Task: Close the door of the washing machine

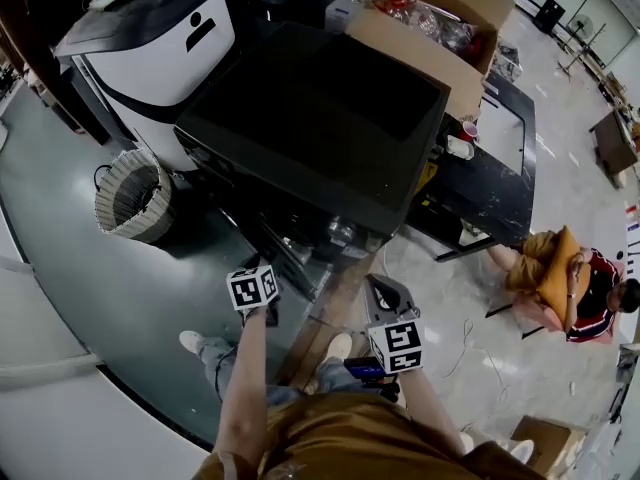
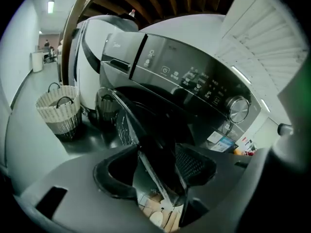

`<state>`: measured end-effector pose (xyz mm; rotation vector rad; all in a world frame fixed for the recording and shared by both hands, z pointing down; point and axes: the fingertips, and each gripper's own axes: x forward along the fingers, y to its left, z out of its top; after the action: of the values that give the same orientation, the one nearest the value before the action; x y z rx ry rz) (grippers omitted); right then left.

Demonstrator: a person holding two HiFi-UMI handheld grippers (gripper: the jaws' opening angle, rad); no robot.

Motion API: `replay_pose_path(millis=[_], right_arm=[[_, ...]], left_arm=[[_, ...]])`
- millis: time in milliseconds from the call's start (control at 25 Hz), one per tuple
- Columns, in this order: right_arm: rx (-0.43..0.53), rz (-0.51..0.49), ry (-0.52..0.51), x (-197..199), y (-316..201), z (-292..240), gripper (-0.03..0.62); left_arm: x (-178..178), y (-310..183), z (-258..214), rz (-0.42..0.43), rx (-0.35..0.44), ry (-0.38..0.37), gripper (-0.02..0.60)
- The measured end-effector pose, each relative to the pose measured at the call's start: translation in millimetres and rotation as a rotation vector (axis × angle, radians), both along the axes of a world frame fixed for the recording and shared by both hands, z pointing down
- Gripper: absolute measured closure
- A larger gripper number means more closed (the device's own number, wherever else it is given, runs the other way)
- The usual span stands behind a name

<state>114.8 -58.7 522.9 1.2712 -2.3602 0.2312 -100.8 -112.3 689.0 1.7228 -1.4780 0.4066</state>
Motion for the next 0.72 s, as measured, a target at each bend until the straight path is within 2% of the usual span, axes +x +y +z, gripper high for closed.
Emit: replay_pose_path(millis=[160,400,720], right_arm=[[-0.017,0.03,-0.005,9.1,-5.0,10.4,0.582],[-0.02,0.016,-0.007,3.6,-7.5,10.3,0.582],[-0.04,0.034,0.009,17.4,-12.7,17.5,0.581]], left_arm=[[7.6,-6.8,4.2,-0.011,0.011,0.023,0.324],[21.1,-25.7,2.7,-0.006,-0.003,0.054,0.319],[40.4,-49.5,-1.0,0.003,0.004,0.119,0.35]])
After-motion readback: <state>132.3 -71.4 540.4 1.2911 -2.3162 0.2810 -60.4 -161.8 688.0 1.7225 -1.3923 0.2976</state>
